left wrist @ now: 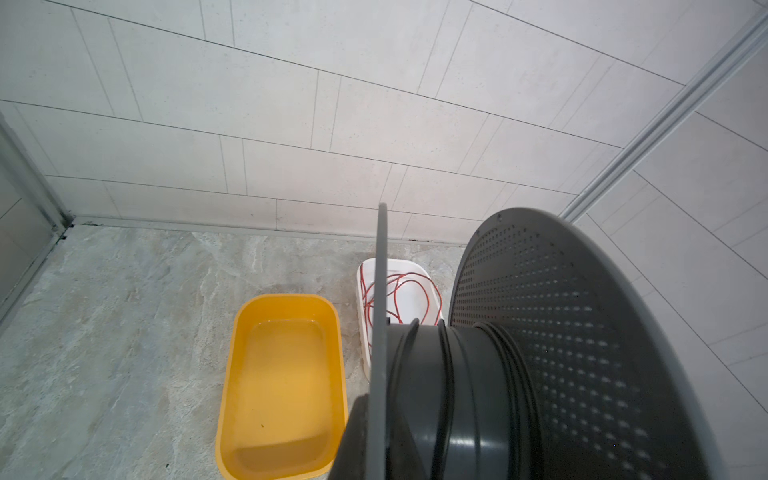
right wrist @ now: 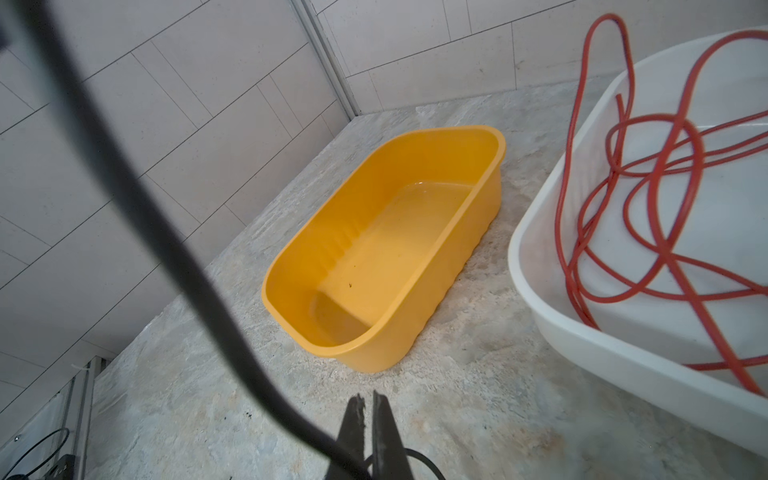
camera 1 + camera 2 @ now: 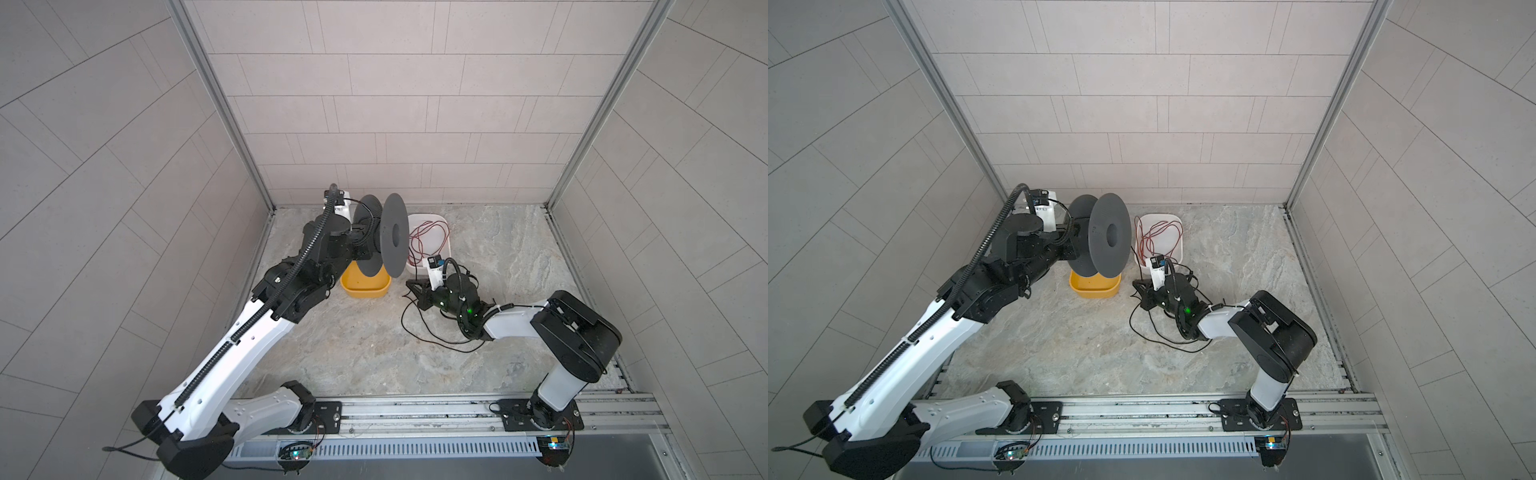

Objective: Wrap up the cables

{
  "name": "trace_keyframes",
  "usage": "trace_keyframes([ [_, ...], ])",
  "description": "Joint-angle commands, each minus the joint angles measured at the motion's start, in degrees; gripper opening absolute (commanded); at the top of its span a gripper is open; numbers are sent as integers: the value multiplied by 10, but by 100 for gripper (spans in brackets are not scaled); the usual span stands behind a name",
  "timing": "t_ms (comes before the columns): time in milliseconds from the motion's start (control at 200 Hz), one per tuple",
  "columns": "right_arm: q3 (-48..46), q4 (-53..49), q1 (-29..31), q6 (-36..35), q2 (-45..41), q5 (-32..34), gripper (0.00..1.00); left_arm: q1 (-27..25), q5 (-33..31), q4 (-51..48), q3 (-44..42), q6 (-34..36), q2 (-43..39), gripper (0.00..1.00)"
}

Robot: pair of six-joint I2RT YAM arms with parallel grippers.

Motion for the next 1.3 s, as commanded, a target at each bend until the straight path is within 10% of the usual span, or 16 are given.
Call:
trace_keyframes([
  [0, -3, -38, 14, -25, -29, 22, 0, 5, -57, 73, -5, -29, -23, 0],
  [1296, 74, -338, 185, -195, -201, 167, 0, 5, -143, 141, -111, -11, 46, 0],
])
